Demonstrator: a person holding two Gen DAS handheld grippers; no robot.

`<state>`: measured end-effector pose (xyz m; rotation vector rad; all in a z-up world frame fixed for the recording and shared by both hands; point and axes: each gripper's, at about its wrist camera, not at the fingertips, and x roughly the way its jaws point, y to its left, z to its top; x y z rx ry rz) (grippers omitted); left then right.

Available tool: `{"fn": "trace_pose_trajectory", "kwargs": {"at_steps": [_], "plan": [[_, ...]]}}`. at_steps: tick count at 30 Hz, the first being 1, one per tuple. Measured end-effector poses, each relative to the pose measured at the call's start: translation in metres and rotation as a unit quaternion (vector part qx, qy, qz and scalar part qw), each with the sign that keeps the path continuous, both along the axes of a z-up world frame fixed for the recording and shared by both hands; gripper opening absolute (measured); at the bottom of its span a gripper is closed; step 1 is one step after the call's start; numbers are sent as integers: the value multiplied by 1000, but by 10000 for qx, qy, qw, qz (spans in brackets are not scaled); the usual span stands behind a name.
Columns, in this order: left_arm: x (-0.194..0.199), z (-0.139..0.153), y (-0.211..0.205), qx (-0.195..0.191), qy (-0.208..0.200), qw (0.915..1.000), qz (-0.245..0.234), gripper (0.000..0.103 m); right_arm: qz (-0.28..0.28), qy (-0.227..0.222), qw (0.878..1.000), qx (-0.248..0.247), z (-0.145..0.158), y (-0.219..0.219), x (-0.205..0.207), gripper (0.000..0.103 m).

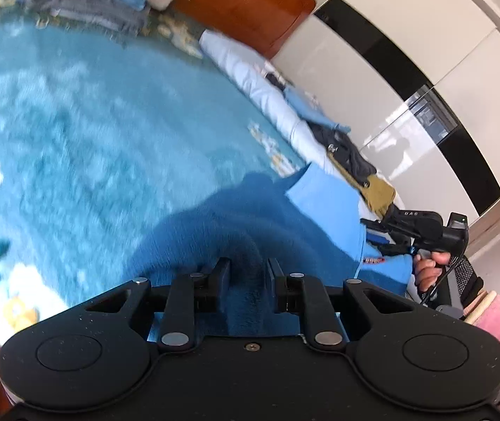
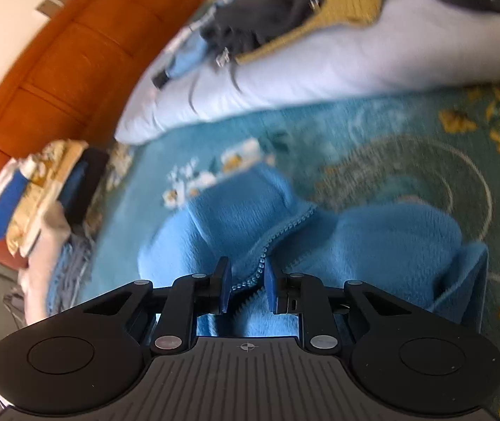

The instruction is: Fold clothes

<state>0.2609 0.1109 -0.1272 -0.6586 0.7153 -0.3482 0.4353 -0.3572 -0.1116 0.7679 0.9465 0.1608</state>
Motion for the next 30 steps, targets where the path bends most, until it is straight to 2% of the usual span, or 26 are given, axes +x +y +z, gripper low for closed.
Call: {"fn": "trace_pose_trajectory", "kwargs": {"at_steps": [7, 9, 13, 15, 19, 22, 26, 30], "plan": [[-4, -11, -3, -8, 242, 9997, -84, 18, 112, 160, 9998, -19, 3, 6, -13, 19], [1, -10, -5, -14, 181, 9998, -73, 18, 17, 143, 9999, 73, 2, 6, -12, 26], [14, -7, -6, -123, 82, 9999, 62, 18, -266, 80, 9990, 342, -1, 7, -5, 29], [17, -6, -4, -246, 64, 9996, 116, 19, -342, 51, 9979, 541, -2, 8, -2, 36], [14, -5, 0, -277, 14, 9992, 284, 19, -278, 55, 9975, 652, 0, 16, -4, 36], [9, -6, 9, -327, 13, 9984, 463, 19, -189, -57, 9989, 426, 3, 18, -12, 35], [6, -8, 15, -402, 55, 9977, 551, 19, -216, -111, 9983, 534, 6, 16, -14, 35], [11, -7, 11, -390, 50, 9980, 488, 19, -326, 87, 9984, 448, 0, 20, -3, 35]]}}
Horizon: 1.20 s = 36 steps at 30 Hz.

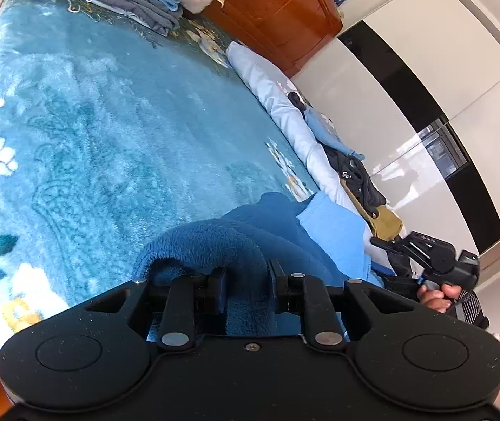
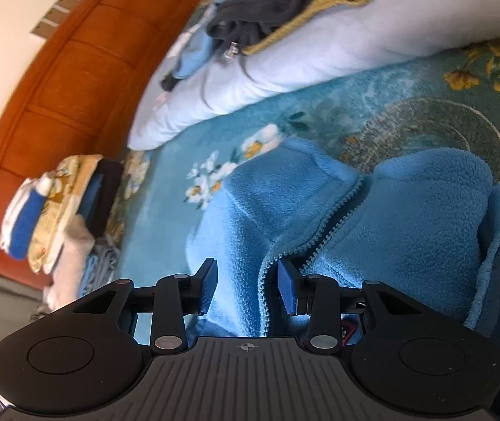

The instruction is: Fold clothes

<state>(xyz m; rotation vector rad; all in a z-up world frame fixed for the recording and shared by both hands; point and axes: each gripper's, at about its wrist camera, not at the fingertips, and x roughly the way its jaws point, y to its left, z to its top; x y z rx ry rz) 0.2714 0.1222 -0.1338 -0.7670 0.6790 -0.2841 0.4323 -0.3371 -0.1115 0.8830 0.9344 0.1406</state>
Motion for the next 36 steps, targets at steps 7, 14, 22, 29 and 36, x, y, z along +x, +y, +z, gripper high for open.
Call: {"fn": "trace_pose_trajectory", "kwargs": {"at_steps": [7, 14, 22, 29, 36], "plan": [[0, 7, -4, 167, -119, 9997, 136, 13, -140, 23, 9995, -272, -4, 15, 13, 13], [-25, 18, 7, 48, -259, 9986, 465, 11, 464, -1728, 9809, -761, 61, 35, -1, 9], [-30, -3, -13, 460, 210, 9987, 66, 11, 525, -605, 9893, -1222, 23, 12, -11, 10], [-38, 6, -20, 445, 318, 9977, -405, 13, 196, -1313, 9828, -1281, 64, -50, -46, 20], [-53, 27, -49, 1259, 110, 9878, -906, 18, -234, -440, 9827, -1786, 41, -106, -64, 22]]}}
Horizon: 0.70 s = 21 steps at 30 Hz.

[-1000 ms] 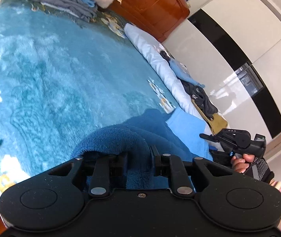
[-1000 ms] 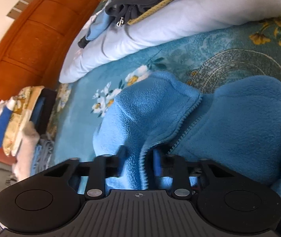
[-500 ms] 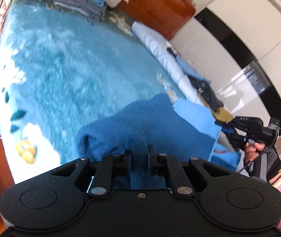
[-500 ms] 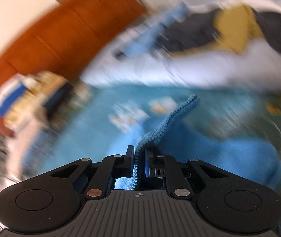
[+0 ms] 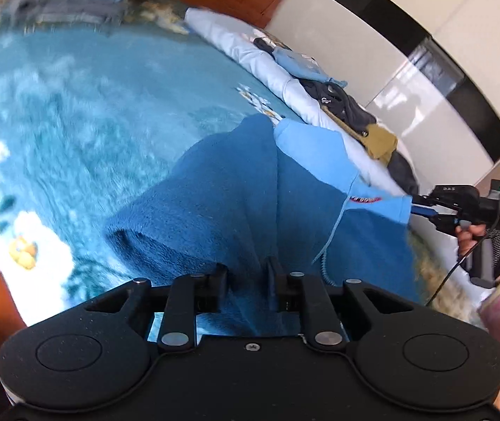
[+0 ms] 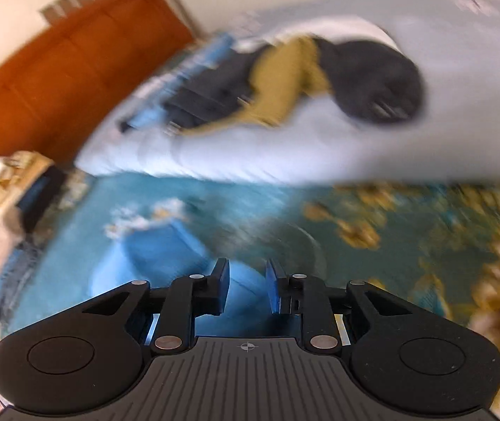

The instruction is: Fold clothes

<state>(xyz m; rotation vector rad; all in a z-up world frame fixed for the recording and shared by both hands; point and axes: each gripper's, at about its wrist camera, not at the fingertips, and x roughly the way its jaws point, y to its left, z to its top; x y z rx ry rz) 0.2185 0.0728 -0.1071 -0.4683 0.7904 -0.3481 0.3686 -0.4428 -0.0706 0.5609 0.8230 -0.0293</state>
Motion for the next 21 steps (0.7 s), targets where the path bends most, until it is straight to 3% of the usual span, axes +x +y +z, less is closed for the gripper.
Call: {"fn": "trace_pose_trajectory", "kwargs": {"at_steps": [2, 6, 10, 15, 18, 21], "plan": [[-2, 1, 4, 6, 75, 10000, 9, 19, -88, 78, 9993, 353, -13, -9, -9, 23], [-12, 5, 9, 69, 265, 9996, -40, 19, -111, 264, 9994, 205, -37, -12, -14, 29], [-21, 20, -5, 292, 79, 9988, -381, 19, -153, 507, 9981, 328, -55, -10, -12, 29], [-24, 46, -36, 952, -533, 9895, -949, 24, -166, -301, 9992, 187, -29, -12, -18, 30], [-21, 48, -46, 974, -601, 9879, -1049, 25, 148, -351, 9991, 210, -19, -8, 0, 31], [-20, 51, -53, 936, -676, 9870, -1121, 25, 596, -262, 9977, -184, -17, 7, 22, 36]]}}
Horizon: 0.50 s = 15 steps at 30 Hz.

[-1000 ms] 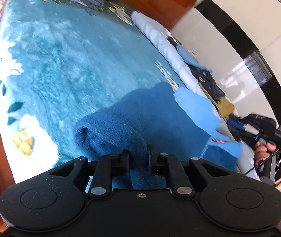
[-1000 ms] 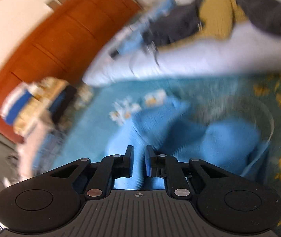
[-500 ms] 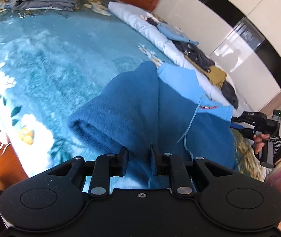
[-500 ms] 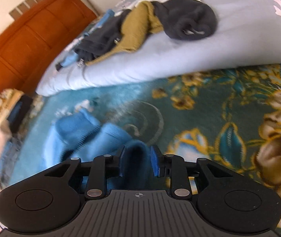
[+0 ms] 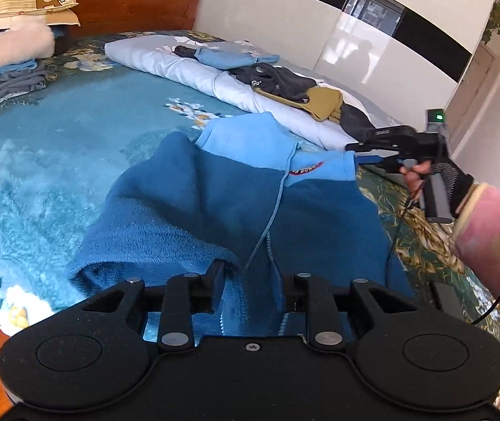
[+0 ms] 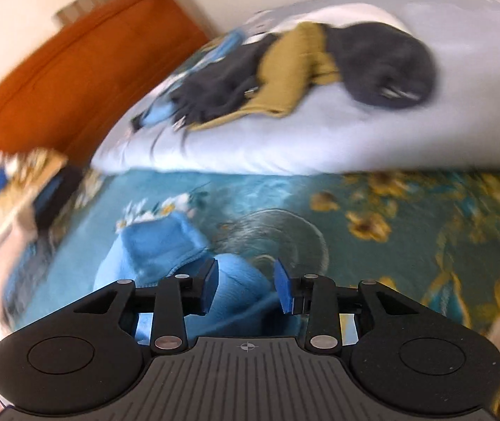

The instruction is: Fold clothes

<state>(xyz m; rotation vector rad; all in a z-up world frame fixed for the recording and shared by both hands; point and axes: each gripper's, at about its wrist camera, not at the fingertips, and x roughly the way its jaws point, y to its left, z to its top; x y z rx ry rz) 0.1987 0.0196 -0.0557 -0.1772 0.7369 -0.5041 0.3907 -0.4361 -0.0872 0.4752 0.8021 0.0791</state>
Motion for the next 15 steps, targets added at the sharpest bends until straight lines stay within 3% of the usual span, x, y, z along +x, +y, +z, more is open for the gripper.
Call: {"fn": "trace_pose_trajectory", "kwargs": {"at_steps": [4, 9, 15], "plan": [[-5, 16, 3, 19, -413, 9991, 32, 28, 298, 200, 9992, -169, -2, 7, 24, 36], [-2, 27, 15, -152, -515, 9983, 214, 28, 586, 370, 9971, -307, -6, 14, 41, 41], [11, -1, -13, -371, 60, 9988, -329, 28, 741, 700, 9948, -38, -20, 13, 50, 39]]}}
